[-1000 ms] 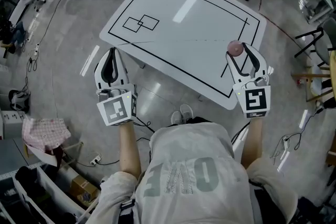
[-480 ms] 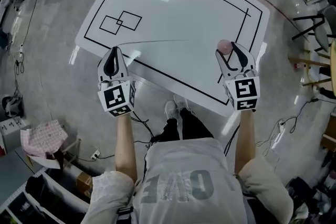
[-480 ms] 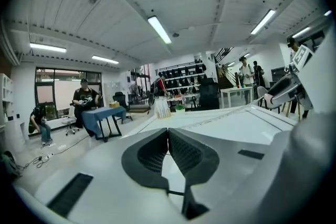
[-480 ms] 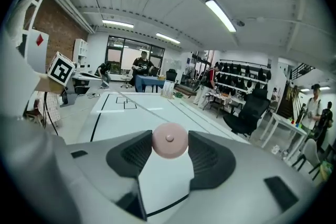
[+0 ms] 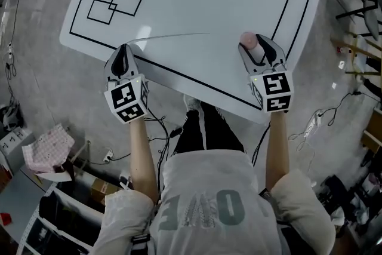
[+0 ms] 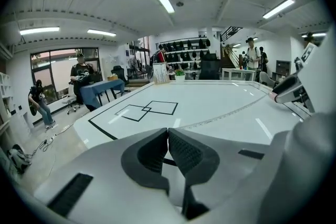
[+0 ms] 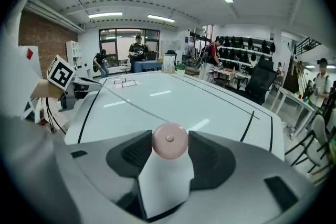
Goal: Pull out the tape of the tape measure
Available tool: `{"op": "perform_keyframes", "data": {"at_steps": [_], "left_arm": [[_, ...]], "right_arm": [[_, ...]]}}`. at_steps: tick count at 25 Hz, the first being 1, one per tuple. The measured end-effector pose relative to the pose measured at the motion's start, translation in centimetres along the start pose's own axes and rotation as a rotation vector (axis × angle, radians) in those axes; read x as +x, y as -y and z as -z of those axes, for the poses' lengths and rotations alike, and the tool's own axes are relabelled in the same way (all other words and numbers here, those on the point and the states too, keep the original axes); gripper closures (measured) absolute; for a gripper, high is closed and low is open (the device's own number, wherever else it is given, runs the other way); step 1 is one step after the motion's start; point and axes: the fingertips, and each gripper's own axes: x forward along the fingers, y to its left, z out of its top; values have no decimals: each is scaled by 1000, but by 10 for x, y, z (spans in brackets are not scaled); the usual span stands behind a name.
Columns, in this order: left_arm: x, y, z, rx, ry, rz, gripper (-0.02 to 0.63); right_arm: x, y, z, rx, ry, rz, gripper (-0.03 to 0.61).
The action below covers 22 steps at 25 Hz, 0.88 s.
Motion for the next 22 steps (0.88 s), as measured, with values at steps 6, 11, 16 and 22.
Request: {"op": "perform_keyframes", "data": {"at_steps": [6,11,16,22], "left_arm": [[1,7,15,27,-67,28,583],[3,9,15,28,-72,30,583],[-3,11,18,13,-73,30,583],[-14,10,14,2,-61,24,582]], "right_arm": [[-1,-2,16,28,-42,-20,350],[1,-4,23,45,-61,-28,350],[-2,-8,24,67,-46,-49,333],[-12,-5,14,61,-16,-25,325]]}}
